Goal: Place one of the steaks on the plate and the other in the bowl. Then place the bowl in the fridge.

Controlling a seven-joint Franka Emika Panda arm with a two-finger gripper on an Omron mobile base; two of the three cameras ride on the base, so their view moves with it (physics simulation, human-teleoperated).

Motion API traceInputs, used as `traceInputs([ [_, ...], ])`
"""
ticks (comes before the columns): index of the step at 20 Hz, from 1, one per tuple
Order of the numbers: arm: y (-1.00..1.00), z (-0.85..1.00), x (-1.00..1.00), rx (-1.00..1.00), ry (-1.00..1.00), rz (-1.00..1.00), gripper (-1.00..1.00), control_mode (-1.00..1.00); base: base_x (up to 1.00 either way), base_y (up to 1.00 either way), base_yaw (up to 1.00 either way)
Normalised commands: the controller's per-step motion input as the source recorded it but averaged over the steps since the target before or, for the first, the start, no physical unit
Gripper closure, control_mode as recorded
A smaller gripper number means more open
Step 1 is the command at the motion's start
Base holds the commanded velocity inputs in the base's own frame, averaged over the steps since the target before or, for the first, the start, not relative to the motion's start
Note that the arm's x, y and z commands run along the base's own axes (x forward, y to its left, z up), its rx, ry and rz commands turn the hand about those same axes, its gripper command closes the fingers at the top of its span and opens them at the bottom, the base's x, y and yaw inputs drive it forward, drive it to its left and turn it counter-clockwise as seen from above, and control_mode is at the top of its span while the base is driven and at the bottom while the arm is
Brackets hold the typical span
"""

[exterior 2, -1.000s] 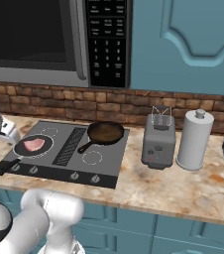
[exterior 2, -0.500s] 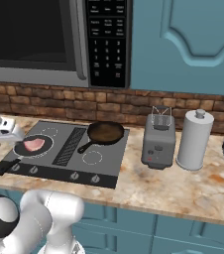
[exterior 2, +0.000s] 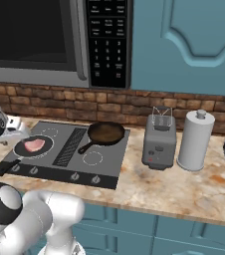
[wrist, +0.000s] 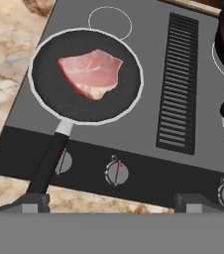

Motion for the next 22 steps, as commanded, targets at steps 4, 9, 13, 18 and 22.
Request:
traceInputs([
  [4,0.0,-0.37,0.03,-0.02,-0.19,0.08,-1.0,-1.0,0.0,0.0,0.0],
  [9,0.0,-0.03,0.0,0.0,-0.07,0.06,-1.0,-1.0,0.0,0.0,0.0],
  [13,0.0,0.0,0.0,0.0,0.0,0.01,-1.0,-1.0,0.0,0.0,0.0],
  [18,0.0,0.0,0.09,0.0,0.0,0.0,-1.0,-1.0,0.0,0.0,0.0],
  [22,0.0,-0.1,0.24,0.0,0.0,0.0,-1.0,-1.0,0.0,0.0,0.0],
])
